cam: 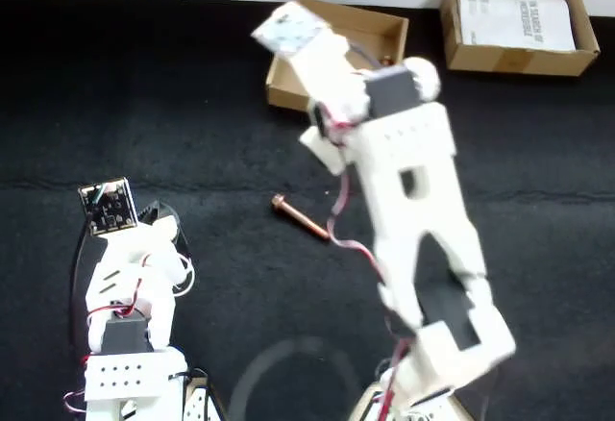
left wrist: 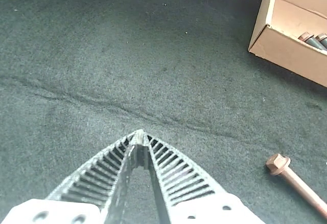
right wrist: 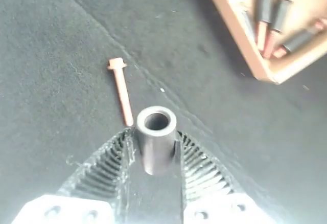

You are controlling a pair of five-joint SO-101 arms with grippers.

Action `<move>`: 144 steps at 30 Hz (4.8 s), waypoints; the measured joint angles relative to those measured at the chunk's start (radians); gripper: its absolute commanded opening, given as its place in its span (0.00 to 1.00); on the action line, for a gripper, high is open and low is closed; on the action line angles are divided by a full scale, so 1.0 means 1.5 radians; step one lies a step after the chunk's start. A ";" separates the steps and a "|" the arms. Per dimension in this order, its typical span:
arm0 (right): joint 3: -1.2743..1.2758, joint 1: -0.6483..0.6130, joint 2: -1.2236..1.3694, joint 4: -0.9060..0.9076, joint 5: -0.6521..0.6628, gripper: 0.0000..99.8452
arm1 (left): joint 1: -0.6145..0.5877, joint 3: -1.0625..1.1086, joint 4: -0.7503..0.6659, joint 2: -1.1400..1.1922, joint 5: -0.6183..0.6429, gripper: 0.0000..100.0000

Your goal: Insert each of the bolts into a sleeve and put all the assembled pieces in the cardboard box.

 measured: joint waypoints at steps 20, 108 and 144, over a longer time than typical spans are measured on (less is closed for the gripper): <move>0.609 0.547 -0.707 -0.096 -0.066 0.01 | 0.028 0.000 0.080 0.000 0.000 0.03; 1.467 1.367 -1.224 -1.166 -0.039 0.01 | 0.343 -1.559 0.753 1.562 0.324 0.24; 1.467 1.274 -1.224 -1.157 -0.031 0.01 | 0.337 -1.664 0.778 1.679 0.325 0.01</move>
